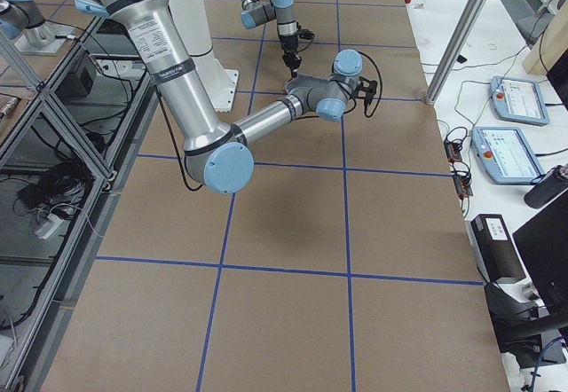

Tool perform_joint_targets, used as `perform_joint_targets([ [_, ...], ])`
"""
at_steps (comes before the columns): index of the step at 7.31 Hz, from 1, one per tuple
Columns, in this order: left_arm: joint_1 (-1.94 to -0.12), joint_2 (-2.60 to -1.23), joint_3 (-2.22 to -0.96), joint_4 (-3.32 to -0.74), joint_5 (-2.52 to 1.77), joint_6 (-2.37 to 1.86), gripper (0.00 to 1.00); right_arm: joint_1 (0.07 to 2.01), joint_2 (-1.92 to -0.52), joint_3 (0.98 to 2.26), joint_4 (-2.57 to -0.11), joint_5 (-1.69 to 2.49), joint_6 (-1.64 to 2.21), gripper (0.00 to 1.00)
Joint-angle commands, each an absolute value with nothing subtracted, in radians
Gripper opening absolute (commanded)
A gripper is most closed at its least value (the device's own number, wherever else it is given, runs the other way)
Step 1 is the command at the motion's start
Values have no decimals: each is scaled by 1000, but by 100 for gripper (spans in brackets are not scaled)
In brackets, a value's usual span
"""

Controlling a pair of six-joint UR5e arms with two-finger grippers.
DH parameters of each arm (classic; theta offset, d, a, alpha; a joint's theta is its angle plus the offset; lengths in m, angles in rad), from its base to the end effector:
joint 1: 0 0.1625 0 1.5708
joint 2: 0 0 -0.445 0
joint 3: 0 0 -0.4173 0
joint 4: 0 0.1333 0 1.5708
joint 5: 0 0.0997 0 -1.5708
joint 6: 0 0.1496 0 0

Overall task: Fold towel twice with both arms
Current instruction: 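Lift the pinched end and fold it over toward the far end with the left gripper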

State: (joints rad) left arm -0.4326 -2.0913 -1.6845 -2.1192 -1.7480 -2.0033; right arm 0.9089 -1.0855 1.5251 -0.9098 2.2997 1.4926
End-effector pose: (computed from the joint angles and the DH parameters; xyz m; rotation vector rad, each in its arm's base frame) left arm 0.6193 -0.4037 0.2648 -0.1592 1.2037 -0.6544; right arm -0.4220 -0.5964 0.3402 -0.0773 -1.2299 0.3230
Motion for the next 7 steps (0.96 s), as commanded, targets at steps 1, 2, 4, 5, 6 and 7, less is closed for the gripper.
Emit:
perform_joint_targets([
  [1,-515,-2100,-1675,-2103,-1781,-2009,0,908,-1086,1525,-910,2299,1493,100],
  [2,-531,-2114,-1655,-2105,-1782,-2019,0,908,-1086,1525,-910,2299,1493,100],
  [4,-551,-2231,-1532,-2111,-1782,-2054,0,907,-1086,1523,-910,2298,1488,100],
  [5,-557,-2273,-1488,-2115,-1782,-2074,0,908,-1086,1523,-910,2299,1485,100],
  [6,-571,-2305,-1464,-2115,-1782,-2082,0,907,-1086,1520,-910,2299,1482,100],
  [7,-580,-2324,-1438,-2117,-1782,-2083,0,907,-1092,1519,-910,2298,1480,100],
])
